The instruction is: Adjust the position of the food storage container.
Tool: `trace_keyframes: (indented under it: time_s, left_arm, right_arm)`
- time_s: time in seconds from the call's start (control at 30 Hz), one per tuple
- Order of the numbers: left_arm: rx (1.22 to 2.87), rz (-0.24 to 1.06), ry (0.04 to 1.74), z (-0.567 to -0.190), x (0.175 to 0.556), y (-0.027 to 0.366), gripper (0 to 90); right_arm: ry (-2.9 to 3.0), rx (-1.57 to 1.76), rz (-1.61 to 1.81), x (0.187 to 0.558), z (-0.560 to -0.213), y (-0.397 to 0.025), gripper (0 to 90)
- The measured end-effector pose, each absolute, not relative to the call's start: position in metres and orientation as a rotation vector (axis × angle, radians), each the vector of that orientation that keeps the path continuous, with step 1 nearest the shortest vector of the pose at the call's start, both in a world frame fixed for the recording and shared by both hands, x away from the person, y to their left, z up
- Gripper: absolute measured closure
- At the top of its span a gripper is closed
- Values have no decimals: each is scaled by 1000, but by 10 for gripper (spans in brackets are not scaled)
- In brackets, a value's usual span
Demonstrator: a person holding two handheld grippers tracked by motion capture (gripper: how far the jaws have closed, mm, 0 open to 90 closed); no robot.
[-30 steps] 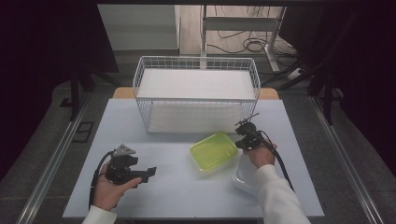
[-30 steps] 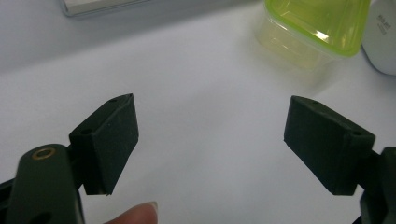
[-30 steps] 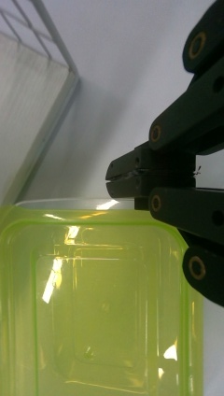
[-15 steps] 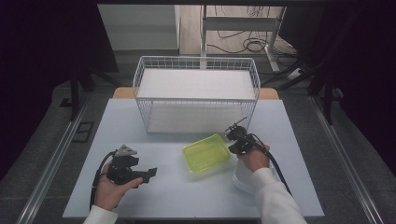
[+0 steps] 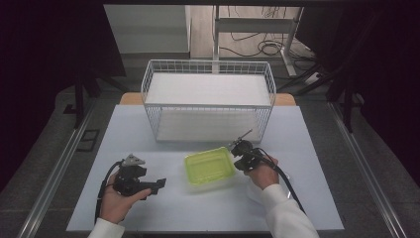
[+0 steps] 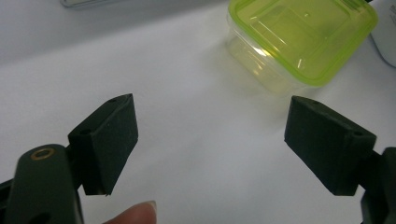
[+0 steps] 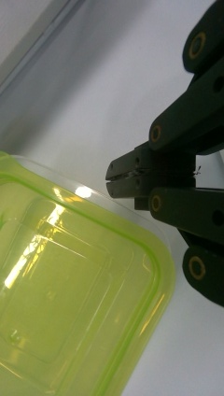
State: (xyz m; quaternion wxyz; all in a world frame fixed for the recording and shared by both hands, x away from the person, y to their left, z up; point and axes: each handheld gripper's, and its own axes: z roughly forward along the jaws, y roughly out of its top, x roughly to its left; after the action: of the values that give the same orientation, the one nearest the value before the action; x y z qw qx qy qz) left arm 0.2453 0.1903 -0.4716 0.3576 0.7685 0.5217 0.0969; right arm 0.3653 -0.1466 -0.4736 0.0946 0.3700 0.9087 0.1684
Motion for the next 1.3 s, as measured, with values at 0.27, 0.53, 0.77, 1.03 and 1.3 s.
trace_keyframes:
  time_s: [0.27,0.53,0.77,1.03,1.3]
  left_arm:
    - [1989,249,1346,-472,246,190,172]
    - [1990,248,1348,-473,246,190,171]
    - [1993,245,1352,-475,246,190,171]
    - [1975,250,1363,-474,246,193,169]
    - [1931,264,1370,-470,245,197,176]
  right_arm:
    - [2720,1072,506,356,-474,-140,889]
    - [2753,1029,510,350,-475,-130,889]
    - [2770,1008,518,346,-476,-125,889]
    - [2728,1040,591,343,-467,-134,888]
    - [2593,1211,843,332,-448,-157,481]
